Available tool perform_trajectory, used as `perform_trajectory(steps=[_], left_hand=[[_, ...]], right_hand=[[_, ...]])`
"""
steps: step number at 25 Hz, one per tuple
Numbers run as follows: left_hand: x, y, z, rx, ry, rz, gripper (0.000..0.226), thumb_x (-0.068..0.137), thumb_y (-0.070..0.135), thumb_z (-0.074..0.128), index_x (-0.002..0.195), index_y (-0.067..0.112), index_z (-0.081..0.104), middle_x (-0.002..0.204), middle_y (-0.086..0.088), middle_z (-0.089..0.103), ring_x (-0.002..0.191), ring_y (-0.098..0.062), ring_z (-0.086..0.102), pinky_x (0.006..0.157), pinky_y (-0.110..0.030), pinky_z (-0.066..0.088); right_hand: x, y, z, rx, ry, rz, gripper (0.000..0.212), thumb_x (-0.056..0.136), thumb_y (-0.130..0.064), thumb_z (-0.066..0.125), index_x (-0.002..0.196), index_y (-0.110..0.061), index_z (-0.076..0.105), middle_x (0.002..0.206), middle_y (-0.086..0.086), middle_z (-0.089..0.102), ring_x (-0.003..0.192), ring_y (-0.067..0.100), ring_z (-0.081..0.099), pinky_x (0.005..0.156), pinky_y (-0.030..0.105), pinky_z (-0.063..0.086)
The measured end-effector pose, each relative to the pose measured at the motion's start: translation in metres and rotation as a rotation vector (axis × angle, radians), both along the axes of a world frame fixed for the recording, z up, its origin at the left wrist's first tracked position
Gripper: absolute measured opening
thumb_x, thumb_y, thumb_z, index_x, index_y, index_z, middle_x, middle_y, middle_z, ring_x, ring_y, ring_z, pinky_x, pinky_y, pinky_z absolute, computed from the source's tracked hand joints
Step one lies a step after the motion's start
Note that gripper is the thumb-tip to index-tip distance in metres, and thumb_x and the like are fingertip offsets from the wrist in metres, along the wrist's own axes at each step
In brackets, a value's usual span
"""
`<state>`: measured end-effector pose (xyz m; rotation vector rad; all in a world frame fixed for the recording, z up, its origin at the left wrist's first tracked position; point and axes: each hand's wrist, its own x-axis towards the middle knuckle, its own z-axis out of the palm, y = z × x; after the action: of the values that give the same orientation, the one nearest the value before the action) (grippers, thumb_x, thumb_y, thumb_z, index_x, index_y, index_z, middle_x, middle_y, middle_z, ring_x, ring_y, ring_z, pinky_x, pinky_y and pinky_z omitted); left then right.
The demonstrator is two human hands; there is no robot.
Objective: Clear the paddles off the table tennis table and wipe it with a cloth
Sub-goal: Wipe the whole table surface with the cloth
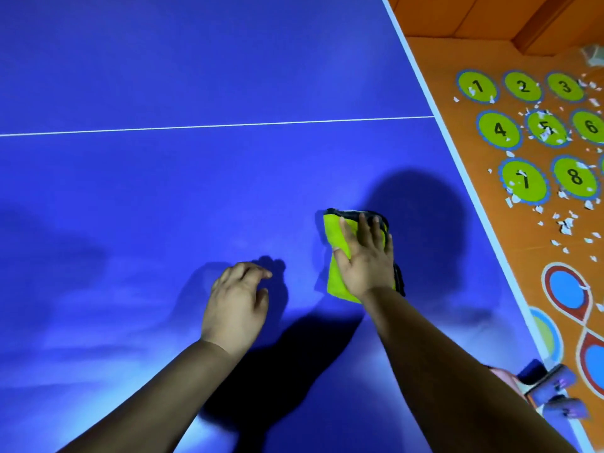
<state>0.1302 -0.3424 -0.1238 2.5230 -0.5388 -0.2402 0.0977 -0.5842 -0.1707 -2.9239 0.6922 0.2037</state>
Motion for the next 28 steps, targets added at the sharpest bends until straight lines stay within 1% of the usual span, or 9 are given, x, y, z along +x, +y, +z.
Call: perform_trajectory(steps=[5, 8, 10, 11, 14, 18, 20, 23, 28], left_hand=[[0.022, -0.069, -0.009, -0.029, 0.009, 0.031, 0.033, 0.071, 0.018, 0.051, 0.099, 0.018, 0.067, 0.103, 0.000, 0.062, 0.100, -0.025, 0.055, 0.089, -0.029, 0.036], [0.036, -0.087, -0.011, -0.042, -0.007, 0.048, 0.032, 0.070, 0.017, 0.051, 0.099, 0.018, 0.066, 0.102, -0.002, 0.062, 0.099, -0.026, 0.055, 0.088, -0.028, 0.033], [0.044, -0.083, -0.013, -0.045, -0.010, 0.078, 0.033, 0.071, 0.018, 0.051, 0.101, 0.018, 0.066, 0.103, -0.002, 0.061, 0.101, -0.025, 0.054, 0.090, -0.030, 0.036], [0.047, -0.079, -0.015, -0.045, -0.006, 0.097, 0.034, 0.072, 0.018, 0.050, 0.102, 0.019, 0.066, 0.104, -0.002, 0.061, 0.101, -0.025, 0.053, 0.091, -0.032, 0.037], [0.054, -0.054, -0.025, -0.030, 0.010, 0.177, 0.037, 0.073, 0.018, 0.048, 0.104, 0.018, 0.066, 0.105, -0.003, 0.060, 0.102, -0.026, 0.052, 0.091, -0.033, 0.038], [0.049, -0.018, -0.033, -0.002, 0.021, 0.290, 0.037, 0.072, 0.018, 0.046, 0.103, 0.016, 0.067, 0.104, -0.006, 0.061, 0.102, -0.028, 0.053, 0.089, -0.030, 0.034], [0.042, -0.002, -0.033, -0.002, 0.025, 0.331, 0.040, 0.074, 0.025, 0.042, 0.104, 0.015, 0.067, 0.104, -0.007, 0.062, 0.101, -0.029, 0.053, 0.089, -0.030, 0.034], [0.031, 0.029, -0.026, -0.011, 0.004, 0.352, 0.051, 0.072, 0.035, 0.034, 0.105, 0.014, 0.066, 0.104, -0.007, 0.062, 0.099, -0.029, 0.054, 0.088, -0.029, 0.034], [0.009, 0.094, -0.010, 0.002, -0.025, 0.429, 0.037, 0.071, 0.018, 0.048, 0.103, 0.011, 0.067, 0.100, -0.010, 0.063, 0.097, -0.031, 0.054, 0.086, -0.028, 0.033]], right_hand=[[0.007, -0.126, 0.004, 0.000, 0.048, -0.164, 0.067, 0.086, -0.057, 0.024, 0.150, -0.037, 0.019, 0.161, 0.003, 0.010, 0.148, 0.026, 0.001, 0.117, 0.044, 0.003], [0.030, -0.178, 0.010, 0.047, 0.052, -0.355, 0.060, 0.097, -0.049, 0.034, 0.152, -0.037, 0.014, 0.162, 0.004, 0.003, 0.148, 0.025, -0.004, 0.118, 0.047, 0.003], [0.060, -0.185, 0.013, 0.071, 0.031, -0.457, 0.060, 0.098, -0.046, 0.036, 0.153, -0.035, 0.013, 0.162, 0.006, 0.001, 0.148, 0.026, -0.005, 0.117, 0.051, 0.003], [0.075, -0.181, 0.013, 0.061, 0.021, -0.461, 0.060, 0.098, -0.044, 0.036, 0.153, -0.034, 0.013, 0.161, 0.007, 0.001, 0.148, 0.027, -0.004, 0.116, 0.051, 0.003], [0.115, -0.144, 0.004, 0.038, 0.002, -0.316, 0.060, 0.097, -0.040, 0.038, 0.152, -0.033, 0.016, 0.161, 0.006, 0.003, 0.148, 0.026, -0.002, 0.116, 0.052, 0.006], [0.149, -0.057, -0.005, -0.013, -0.046, -0.031, 0.061, 0.095, -0.040, 0.041, 0.151, -0.034, 0.018, 0.161, 0.007, 0.010, 0.148, 0.028, 0.003, 0.115, 0.050, 0.010], [0.154, -0.007, -0.005, -0.016, -0.023, 0.111, 0.063, 0.094, -0.042, 0.039, 0.152, -0.036, 0.013, 0.161, 0.005, 0.008, 0.148, 0.027, 0.001, 0.116, 0.049, 0.008], [0.146, 0.066, 0.000, 0.088, -0.004, 0.266, 0.064, 0.094, -0.042, 0.039, 0.151, -0.039, 0.011, 0.162, 0.001, 0.002, 0.148, 0.023, -0.006, 0.116, 0.049, 0.001], [0.108, 0.159, 0.007, 0.124, 0.046, 0.490, 0.062, 0.096, -0.040, 0.037, 0.151, -0.040, 0.008, 0.162, -0.001, -0.003, 0.147, 0.021, -0.011, 0.116, 0.048, -0.004]])
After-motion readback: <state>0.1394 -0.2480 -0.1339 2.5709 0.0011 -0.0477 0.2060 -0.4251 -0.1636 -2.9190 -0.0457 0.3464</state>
